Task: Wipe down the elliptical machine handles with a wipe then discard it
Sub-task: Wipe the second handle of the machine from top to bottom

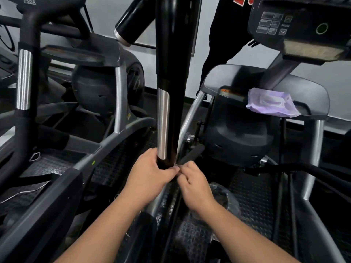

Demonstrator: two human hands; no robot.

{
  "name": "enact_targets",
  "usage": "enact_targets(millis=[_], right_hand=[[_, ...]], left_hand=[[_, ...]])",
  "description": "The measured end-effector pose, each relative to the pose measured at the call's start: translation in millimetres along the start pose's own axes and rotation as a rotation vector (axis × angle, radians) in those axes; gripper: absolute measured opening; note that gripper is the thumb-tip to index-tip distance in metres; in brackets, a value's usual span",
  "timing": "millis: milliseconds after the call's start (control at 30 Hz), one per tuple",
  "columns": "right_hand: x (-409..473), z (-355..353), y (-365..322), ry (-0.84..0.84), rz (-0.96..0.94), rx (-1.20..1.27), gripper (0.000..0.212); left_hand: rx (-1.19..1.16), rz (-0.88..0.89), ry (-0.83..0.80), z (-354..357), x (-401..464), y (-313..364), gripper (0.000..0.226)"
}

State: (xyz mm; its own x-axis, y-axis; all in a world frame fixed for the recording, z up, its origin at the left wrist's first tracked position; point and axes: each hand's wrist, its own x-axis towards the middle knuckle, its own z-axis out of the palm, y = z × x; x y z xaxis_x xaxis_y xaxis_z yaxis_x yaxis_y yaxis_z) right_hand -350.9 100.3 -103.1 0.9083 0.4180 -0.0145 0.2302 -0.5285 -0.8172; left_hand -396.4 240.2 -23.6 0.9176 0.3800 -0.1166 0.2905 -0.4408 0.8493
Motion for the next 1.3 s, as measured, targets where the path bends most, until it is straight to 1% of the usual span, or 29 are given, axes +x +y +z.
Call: enact_targets(millis=[67, 133, 167, 267, 300, 333, 433, 467, 567, 600, 633, 733, 800, 900, 933, 1000, 1067, 1100, 1133, 1167, 1233, 1267, 1300], right_hand=[[17.8, -1.0, 14.7, 0.053, 0.113, -0.011, 0.018], [32.6, -4.1, 17.5, 0.075, 0.237, 0.001, 0.017], [37.4, -3.8, 14.9, 0.056, 0.242, -0.004, 0.017], [40.8, -1.5, 6.1, -0.049, 0.153, 0.000, 0.014], [42.4, -2.3, 7.1, -0.056, 0.152, -0.025, 0.015], [48.1, -4.1, 12.4, -0.038, 0.175, -0.050, 0.018], [62.1, -12.6, 24.1, 0.039, 0.340, -0.050, 0.022], [61.7, -12.2, 22.9, 0.039, 0.323, -0.061, 0.023], [47.1, -3.2, 18.0, -0.004, 0.169, -0.069, 0.021], [43.3, -1.2, 18.5, 0.012, 0.159, -0.058, 0.021], [44.8, -1.5, 22.5, 0.046, 0.195, -0.058, 0.020], [53.0, -6.6, 33.7, 0.162, 0.399, 0.013, 0.012], [45.7, -2.4, 29.8, 0.211, 0.417, 0.067, 0.010], [25.0, 12.5, 22.6, 0.206, 0.435, 0.149, 0.012], [24.8, 15.2, 24.1, 0.216, 0.474, 0.196, 0.014], [34.8, 18.6, 30.0, 0.298, 0.576, 0.392, 0.017], [42.6, 21.9, 33.2, 0.362, 0.676, 0.712, 0.021], [41.5, 25.2, 33.1, 0.356, 0.704, 0.884, 0.024], [36.2, 29.0, 29.8, 0.309, 0.709, 1.031, 0.025], [27.7, 32.7, 23.4, 0.222, 0.692, 1.147, 0.025], [13.8, 37.1, 12.6, 0.046, 0.664, 1.263, 0.025], [13.8, 38.8, 13.4, 0.022, 0.671, 1.277, 0.026], [18.5, 39.7, 16.6, 0.043, 0.687, 1.295, 0.027]], left_hand=[[0.014, 0.018, 0.004, -0.1, 0.2, 0.5, 0.023], [0.033, 0.027, 0.011, -0.6, 0.1, 2.7, 0.024], [0.039, 0.025, 0.013, -0.7, 0.6, 3.7, 0.024], [0.044, 0.020, 0.008, -0.8, 2.2, 4.1, 0.024], [0.042, 0.018, 0.004, -1.1, 2.3, 4.2, 0.024], [0.043, 0.020, 0.002, -1.2, 2.7, 4.1, 0.024], [0.052, 0.021, -0.006, -1.4, 4.0, 4.9, 0.023], [0.052, 0.021, -0.005, -1.7, 4.3, 5.5, 0.023], [0.061, 0.023, 0.005, -1.2, 5.5, 7.2, 0.025], [0.064, 0.027, 0.007, -1.1, 6.1, 7.7, 0.025], [0.065, 0.031, 0.008, -1.4, 6.2, 8.3, 0.025], [0.059, 0.027, -0.001, -1.8, 6.1, 10.2, 0.023], [0.059, 0.023, 0.001, -1.5, 5.8, 11.3, 0.022], [0.063, 0.020, 0.017, -0.1, 6.4, 12.5, 0.023], [0.061, 0.016, 0.018, 0.1, 6.7, 12.6, 0.023], [0.053, 0.010, 0.011, 0.1, 7.0, 13.1, 0.023], [0.055, 0.008, 0.009, -0.3, 6.6, 13.1, 0.023], [0.057, 0.008, 0.010, -0.3, 6.3, 13.6, 0.023], [0.059, 0.010, 0.011, -0.4, 6.0, 14.0, 0.023], [0.060, 0.011, 0.014, -0.1, 5.8, 14.2, 0.023], [0.054, 0.010, 0.018, -0.3, 5.8, 14.6, 0.023], [0.056, 0.010, 0.015, -0.6, 5.9, 14.5, 0.023], [0.060, 0.010, 0.010, -1.0, 6.2, 14.5, 0.023]])
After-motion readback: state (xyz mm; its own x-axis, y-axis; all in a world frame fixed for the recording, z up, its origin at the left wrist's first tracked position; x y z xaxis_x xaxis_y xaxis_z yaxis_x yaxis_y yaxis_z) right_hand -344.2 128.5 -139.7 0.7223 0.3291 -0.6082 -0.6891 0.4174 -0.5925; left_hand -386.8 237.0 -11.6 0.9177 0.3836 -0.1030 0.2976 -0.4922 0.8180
